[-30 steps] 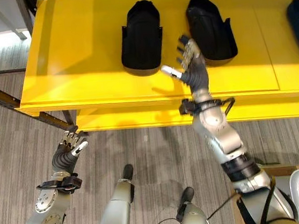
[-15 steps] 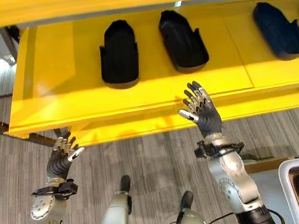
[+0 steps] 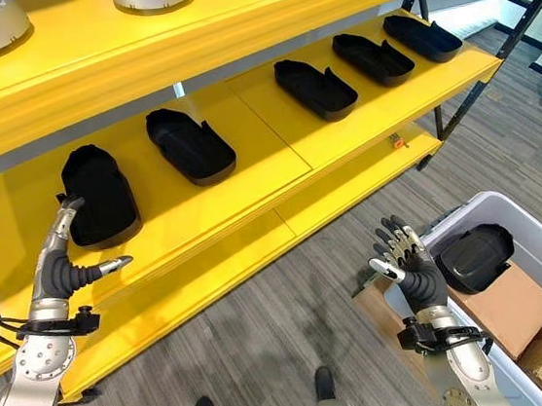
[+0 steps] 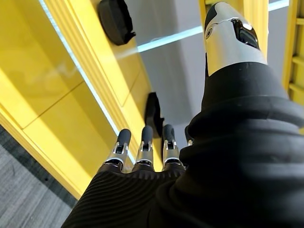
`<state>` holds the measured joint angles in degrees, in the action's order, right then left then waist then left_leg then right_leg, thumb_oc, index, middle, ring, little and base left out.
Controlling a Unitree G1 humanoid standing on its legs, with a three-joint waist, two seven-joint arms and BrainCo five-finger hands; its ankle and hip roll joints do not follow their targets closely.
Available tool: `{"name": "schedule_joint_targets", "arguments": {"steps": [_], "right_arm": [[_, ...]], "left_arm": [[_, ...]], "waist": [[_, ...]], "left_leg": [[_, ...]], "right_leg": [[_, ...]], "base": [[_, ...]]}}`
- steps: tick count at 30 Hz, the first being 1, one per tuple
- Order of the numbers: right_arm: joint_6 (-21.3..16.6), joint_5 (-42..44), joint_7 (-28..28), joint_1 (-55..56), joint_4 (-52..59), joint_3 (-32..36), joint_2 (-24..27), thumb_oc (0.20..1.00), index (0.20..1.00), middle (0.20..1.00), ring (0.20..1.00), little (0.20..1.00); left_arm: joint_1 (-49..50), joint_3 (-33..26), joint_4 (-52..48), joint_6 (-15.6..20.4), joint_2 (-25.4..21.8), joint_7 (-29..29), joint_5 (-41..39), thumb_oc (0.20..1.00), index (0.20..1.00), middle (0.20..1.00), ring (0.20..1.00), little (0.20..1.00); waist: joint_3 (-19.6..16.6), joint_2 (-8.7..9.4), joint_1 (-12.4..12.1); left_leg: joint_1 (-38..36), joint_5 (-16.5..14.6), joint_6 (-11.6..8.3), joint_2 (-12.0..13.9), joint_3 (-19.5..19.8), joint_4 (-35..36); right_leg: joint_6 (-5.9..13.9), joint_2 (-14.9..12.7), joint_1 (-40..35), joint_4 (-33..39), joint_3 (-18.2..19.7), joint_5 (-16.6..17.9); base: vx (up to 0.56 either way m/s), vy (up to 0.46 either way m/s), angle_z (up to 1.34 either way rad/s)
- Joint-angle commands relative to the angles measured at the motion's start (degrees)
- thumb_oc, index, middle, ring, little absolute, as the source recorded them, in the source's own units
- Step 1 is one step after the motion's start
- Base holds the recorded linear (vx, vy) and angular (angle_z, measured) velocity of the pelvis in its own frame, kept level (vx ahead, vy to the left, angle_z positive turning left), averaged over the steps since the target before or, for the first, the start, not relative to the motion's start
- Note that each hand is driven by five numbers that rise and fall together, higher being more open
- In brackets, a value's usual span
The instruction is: Move parts from the plastic box to the shelf.
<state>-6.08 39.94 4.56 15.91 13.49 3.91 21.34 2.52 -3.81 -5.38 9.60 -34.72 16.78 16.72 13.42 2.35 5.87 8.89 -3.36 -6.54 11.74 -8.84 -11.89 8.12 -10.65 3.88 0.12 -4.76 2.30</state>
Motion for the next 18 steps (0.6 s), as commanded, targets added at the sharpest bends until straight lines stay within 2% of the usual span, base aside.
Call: {"name": "schedule_joint_targets", "arguments": {"steps": [1,6,18], "right_arm": [[-4.38,2.91,0.59,-2.29,3.13,3.01,-0.5,1.0,1.0,1.0,1.0,1.0],[-4.6,2.96,-0.35,-1.54,3.17,3.57,-0.91,1.0,1.0,1.0,1.0,1.0],[-5.61,3.47,-2.54,-1.89,2.77,4.15,-2.06,1.0,1.0,1.0,1.0,1.0]], "left_arm": [[-0.81,-1.71,0.51,1.44,-3.5,4.48,6.39,1.0,1.0,1.0,1.0,1.0],[-1.49,-1.31,2.54,-0.02,-3.91,5.48,12.21,1.0,1.0,1.0,1.0,1.0],[-3.97,0.35,7.53,-2.54,-4.87,6.2,19.03,1.0,1.0,1.0,1.0,1.0]], "waist": [[1.22,0.78,-0.46],[1.69,0.66,0.25],[2.38,0.44,0.44]], "left_leg": [[3.9,4.9,-1.11,3.58,2.22,-0.13],[3.4,5.13,-1.35,3.91,1.3,0.17],[3.55,5.7,-1.63,4.13,0.88,0.42]], "right_leg": [[1.66,-2.85,-4.63,-4.47,-1.78,-6.47],[1.44,-2.69,-4.16,-4.75,-0.86,-6.61],[1.17,-2.55,-3.53,-5.26,-0.1,-6.91]], "base": [[-0.01,-0.002,-0.06],[-0.01,-0.003,-0.07],[0.0,-0.004,-0.03]]}}
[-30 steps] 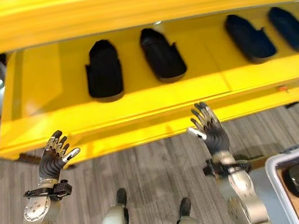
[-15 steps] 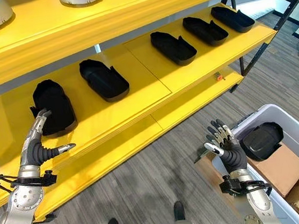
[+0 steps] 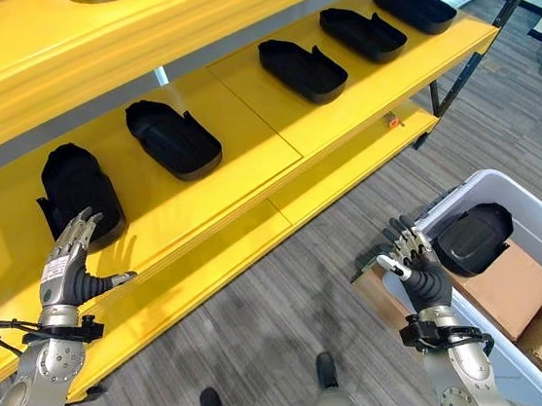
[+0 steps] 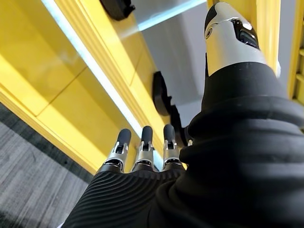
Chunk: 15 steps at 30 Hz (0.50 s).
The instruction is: Move parts from the plastic box to the shelf.
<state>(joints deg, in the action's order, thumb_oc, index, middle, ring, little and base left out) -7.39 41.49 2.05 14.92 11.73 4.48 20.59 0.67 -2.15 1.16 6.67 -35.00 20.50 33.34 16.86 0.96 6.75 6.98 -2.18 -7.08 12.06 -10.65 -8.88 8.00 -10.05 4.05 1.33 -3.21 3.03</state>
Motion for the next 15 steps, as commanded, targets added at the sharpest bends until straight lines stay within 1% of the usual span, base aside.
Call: {"name": "schedule_joint_targets", "arguments": {"steps": [1,7,15], "right_arm": [[-4.22,1.79,-0.26,-1.0,4.42,3.64,-1.26,1.0,1.0,1.0,1.0,1.0],[-4.4,1.26,-0.59,-1.22,4.4,2.71,-1.13,1.0,1.0,1.0,1.0,1.0],[-4.3,0.55,-0.52,-1.27,4.4,2.24,-0.82,1.0,1.0,1.0,1.0,1.0]], "left_arm": [[-2.18,-1.09,1.46,0.14,-4.7,2.06,2.72,1.0,1.0,1.0,1.0,1.0],[-4.22,1.62,4.96,-0.4,-4.71,1.45,4.03,1.0,1.0,1.0,1.0,1.0],[-4.94,4.54,5.86,0.11,-4.64,-0.22,5.29,1.0,1.0,1.0,1.0,1.0]], "waist": [[-0.99,1.86,-0.47],[-0.52,1.79,-0.68],[-0.27,1.9,-1.21]], "left_leg": [[5.51,4.53,-1.08,3.81,2.74,-2.63],[6.07,4.7,-1.03,3.79,3.27,-2.88],[6.94,4.71,-0.85,3.58,4.12,-3.11]], "right_leg": [[1.28,-3.13,-3.67,-6.52,-1.62,-7.69],[1.17,-3.06,-3.36,-7.32,-1.97,-8.15],[1.14,-3.1,-3.47,-7.54,-2.7,-8.43]], "base": [[0.0,0.0,0.0],[0.0,0.0,0.0],[0.0,0.0,0.0]]}}
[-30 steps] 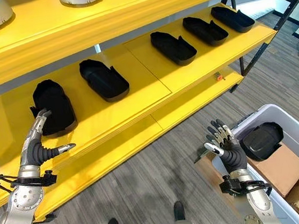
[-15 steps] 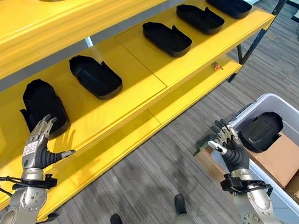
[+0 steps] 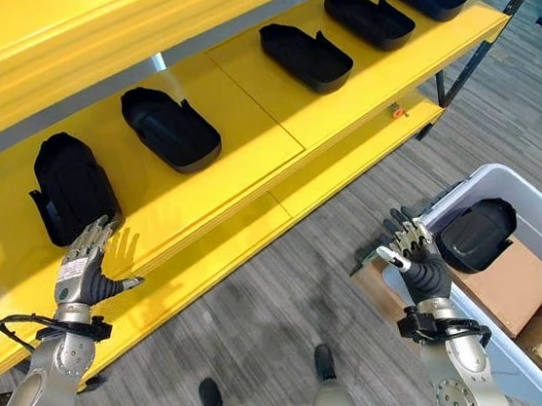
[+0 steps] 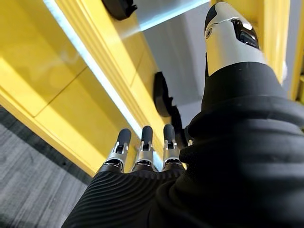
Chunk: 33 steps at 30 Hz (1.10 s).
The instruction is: Move parts from the plastic box to the shelf.
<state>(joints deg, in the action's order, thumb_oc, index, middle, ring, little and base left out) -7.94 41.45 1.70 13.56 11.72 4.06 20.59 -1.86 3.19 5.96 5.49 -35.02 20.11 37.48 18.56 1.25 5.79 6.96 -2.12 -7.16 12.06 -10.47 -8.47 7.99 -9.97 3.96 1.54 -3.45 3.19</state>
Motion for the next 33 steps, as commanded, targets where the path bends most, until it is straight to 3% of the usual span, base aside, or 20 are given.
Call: {"name": "schedule_joint_targets", "arguments": {"steps": [1,33], "right_arm": [[-3.77,0.59,-0.12,0.15,4.34,2.61,-0.82,1.0,1.0,1.0,1.0,1.0],[-3.48,0.22,-0.17,0.57,4.98,1.95,-0.12,1.0,1.0,1.0,1.0,1.0]], "left_arm": [[-2.32,-0.57,1.02,1.37,-4.61,0.15,1.22,1.0,1.0,1.0,1.0,1.0],[-8.47,4.24,14.27,0.27,-4.23,-2.6,-5.08,1.0,1.0,1.0,1.0,1.0]], "waist": [[-1.98,1.59,-0.33],[-1.12,2.02,-0.6]], "left_leg": [[7.01,4.66,-0.76,3.54,4.01,-3.54],[9.55,4.41,-0.49,3.03,5.23,-5.7]], "right_leg": [[1.14,-3.23,-3.43,-7.79,-2.62,-8.62],[1.16,-3.57,-2.68,-9.65,-3.53,-9.73]], "base": [[0.0,0.0,0.0],[0.0,0.001,0.01]]}}
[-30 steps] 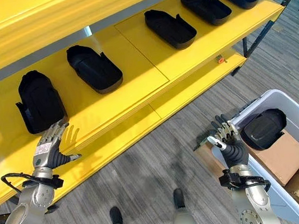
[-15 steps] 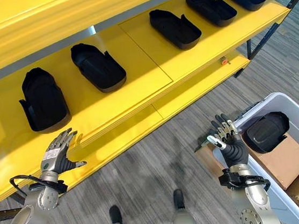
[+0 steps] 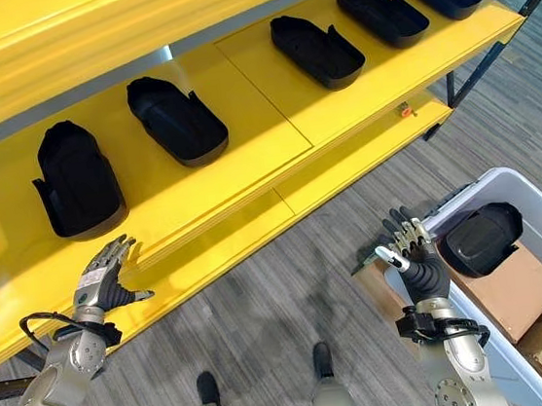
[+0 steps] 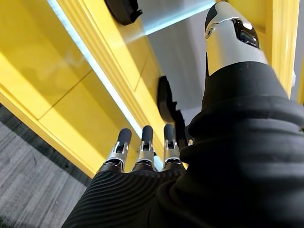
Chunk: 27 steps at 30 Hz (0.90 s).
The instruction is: Move parts from the plastic box to the shelf.
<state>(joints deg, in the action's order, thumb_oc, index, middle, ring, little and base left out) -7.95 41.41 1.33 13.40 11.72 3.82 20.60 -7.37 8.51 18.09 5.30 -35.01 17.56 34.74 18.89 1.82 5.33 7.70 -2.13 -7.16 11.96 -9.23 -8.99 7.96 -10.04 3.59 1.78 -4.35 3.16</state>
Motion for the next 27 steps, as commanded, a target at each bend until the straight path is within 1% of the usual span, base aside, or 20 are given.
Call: {"name": "schedule_joint_targets", "arguments": {"steps": [1,10,14,23,27], "right_arm": [[-3.48,0.35,0.32,0.76,5.1,2.03,-0.12,1.0,1.0,1.0,1.0,1.0],[-3.35,0.91,0.77,0.7,5.49,1.61,0.34,1.0,1.0,1.0,1.0,1.0],[-3.54,0.8,0.49,0.54,5.75,1.26,0.55,1.0,1.0,1.0,1.0,1.0],[-3.57,0.69,0.35,0.47,6.19,1.22,1.09,1.0,1.0,1.0,1.0,1.0],[-3.5,0.86,0.36,0.27,6.35,0.73,1.33,1.0,1.0,1.0,1.0,1.0]], "left_arm": [[-3.25,-1.0,2.56,0.44,-4.31,-0.11,-2.58,1.0,1.0,1.0,1.0,1.0],[-7.98,1.53,9.33,-0.49,-5.7,-0.86,-3.31,1.0,1.0,1.0,1.0,1.0],[-10.22,2.33,12.79,-1.48,-6.12,-0.71,-3.75,1.0,1.0,1.0,1.0,1.0],[-13.7,3.34,15.94,-2.53,-7.2,-0.51,-3.77,1.0,1.0,1.0,1.0,1.0],[-15.96,3.85,17.79,-2.93,-8.6,-0.47,-4.3,1.0,1.0,1.0,1.0,1.0]], "waist": [[-1.44,1.44,-0.1],[-1.2,1.52,0.47],[-0.91,1.67,0.7],[-0.52,2.0,0.8],[-0.51,2.13,0.86]], "left_leg": [[8.93,4.37,-0.48,3.1,3.99,-5.38],[9.38,4.31,-0.59,3.22,4.1,-5.97],[9.65,4.25,-0.6,3.32,4.07,-6.36],[10.35,4.05,-0.53,3.35,4.21,-7.21],[10.77,3.76,-0.55,3.33,4.33,-7.85]], "right_leg": [[1.18,-3.51,-2.27,-10.03,-2.62,-9.75],[1.14,-3.39,-1.37,-11.03,-2.4,-10.01],[1.08,-3.44,-1.0,-11.47,-2.04,-10.17],[1.11,-3.46,-0.58,-11.94,-1.93,-10.19],[1.15,-3.42,-0.37,-12.19,-1.74,-10.24]], "base": [[0.0,0.013,0.07],[0.0,0.001,0.0],[0.0,0.0,0.0],[0.0,0.0,0.0],[0.0,0.0,0.0]]}}
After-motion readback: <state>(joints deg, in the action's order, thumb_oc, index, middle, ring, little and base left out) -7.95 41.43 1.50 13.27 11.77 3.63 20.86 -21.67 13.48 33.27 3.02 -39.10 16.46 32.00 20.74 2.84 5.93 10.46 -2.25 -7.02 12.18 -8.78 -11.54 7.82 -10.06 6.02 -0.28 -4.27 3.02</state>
